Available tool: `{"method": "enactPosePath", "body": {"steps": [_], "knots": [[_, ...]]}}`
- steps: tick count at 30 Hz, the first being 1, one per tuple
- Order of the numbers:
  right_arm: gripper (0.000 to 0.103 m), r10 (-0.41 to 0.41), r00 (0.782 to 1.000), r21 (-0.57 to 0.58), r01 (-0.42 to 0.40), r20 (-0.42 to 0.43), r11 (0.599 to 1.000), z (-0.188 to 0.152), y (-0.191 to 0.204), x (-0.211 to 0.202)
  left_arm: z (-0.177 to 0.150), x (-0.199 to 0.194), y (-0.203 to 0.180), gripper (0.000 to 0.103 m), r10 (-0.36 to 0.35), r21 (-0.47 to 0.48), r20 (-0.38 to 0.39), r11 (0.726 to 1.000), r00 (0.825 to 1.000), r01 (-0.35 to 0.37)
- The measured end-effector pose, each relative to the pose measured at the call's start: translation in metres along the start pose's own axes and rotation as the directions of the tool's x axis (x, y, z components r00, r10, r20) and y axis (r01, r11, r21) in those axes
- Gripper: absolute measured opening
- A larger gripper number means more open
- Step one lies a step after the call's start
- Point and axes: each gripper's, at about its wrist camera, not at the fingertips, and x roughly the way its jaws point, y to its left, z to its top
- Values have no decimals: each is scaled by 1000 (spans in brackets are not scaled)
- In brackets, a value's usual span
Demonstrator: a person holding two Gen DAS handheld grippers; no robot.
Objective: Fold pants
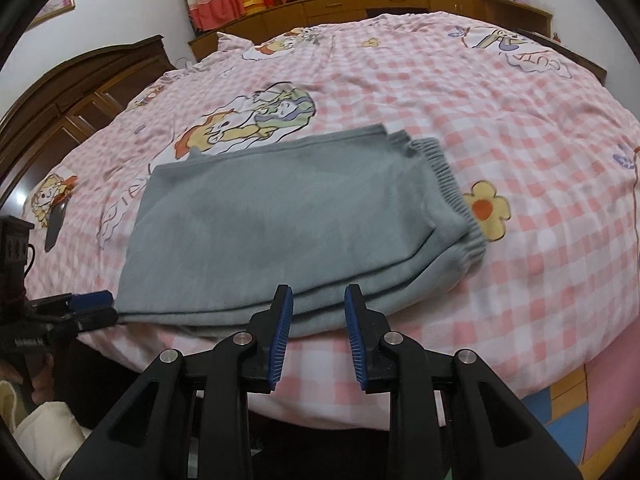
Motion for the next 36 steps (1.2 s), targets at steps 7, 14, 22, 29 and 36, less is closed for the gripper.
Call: {"method": "enactPosePath", "body": {"steps": [7, 14, 22, 29, 36], "knots": [[27, 34, 999, -15, -34, -23, 999, -8, 12, 5, -8, 13, -12, 72, 60, 69, -20, 996, 998, -59], [27, 56, 998, -22, -56, -25, 998, -10, 18, 7, 3, 5, -7, 72, 91, 35, 64, 995, 994, -93], [27, 110, 992, -76, -115, -68, 990, -15, 34, 15, 20, 12, -20, 72, 93, 45, 53, 994, 994, -96], [27, 154, 980, -145, -172, -129, 974, -19, 63, 34, 15, 14, -21, 52, 114, 67, 55, 991, 992, -117], [27, 273, 949, -138, -295, -159, 945, -7, 82, 50, 23, -1, -20, 22, 76, 68, 84, 994, 994, -81]]}}
